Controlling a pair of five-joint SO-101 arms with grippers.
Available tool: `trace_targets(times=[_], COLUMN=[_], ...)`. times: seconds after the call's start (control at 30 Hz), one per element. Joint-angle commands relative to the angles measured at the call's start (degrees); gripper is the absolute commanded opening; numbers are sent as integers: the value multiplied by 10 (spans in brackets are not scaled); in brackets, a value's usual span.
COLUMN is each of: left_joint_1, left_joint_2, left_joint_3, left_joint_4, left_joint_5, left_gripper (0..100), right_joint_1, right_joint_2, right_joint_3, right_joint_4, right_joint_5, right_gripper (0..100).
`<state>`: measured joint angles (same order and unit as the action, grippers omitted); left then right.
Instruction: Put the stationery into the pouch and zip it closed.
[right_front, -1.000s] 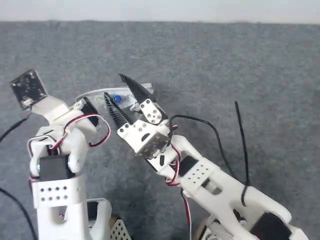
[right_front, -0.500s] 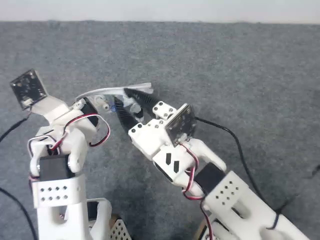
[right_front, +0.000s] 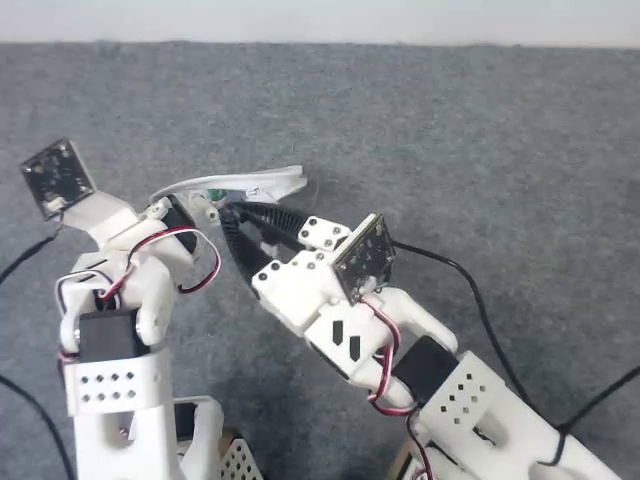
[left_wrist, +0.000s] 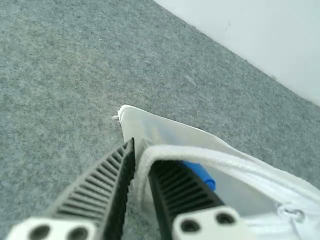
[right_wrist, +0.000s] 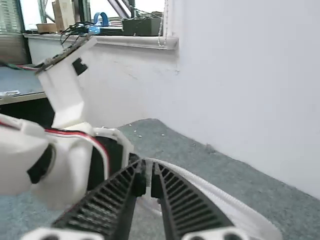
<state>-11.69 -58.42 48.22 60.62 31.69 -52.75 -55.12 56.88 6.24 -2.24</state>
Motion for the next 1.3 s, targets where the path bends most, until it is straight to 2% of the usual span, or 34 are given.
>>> trace_targets(times=[0.0, 0.27, 0.33, 0.43, 0.6, 0.97, 1.13, 1.27], left_joint_1=[2, 2, 3, 9, 10, 10, 10, 10], left_joint_2=[-2, -2, -2, -2, -2, -2, -2, -2], left_joint_3=[-9, -9, -8, -6, -6, -6, -6, -6], left_joint_4=[-17, -17, -18, -24, -23, -23, -23, -24], left_joint_5=[7, 7, 7, 6, 6, 6, 6, 6], left_gripper=[10, 10, 10, 10, 10, 10, 10, 10], right_joint_1=[-7, -7, -4, 6, 39, 137, 154, 153], right_joint_2=[45, 167, 182, 204, 267, 446, 456, 466], right_joint_3=[-48, -112, -142, -215, -325, -499, -565, -563], right_joint_4=[-3, 9, 57, 183, 331, 465, 575, 601], right_joint_5=[-6, -6, -6, -8, -71, -74, -18, -2], right_gripper=[6, 6, 6, 6, 6, 6, 6, 6])
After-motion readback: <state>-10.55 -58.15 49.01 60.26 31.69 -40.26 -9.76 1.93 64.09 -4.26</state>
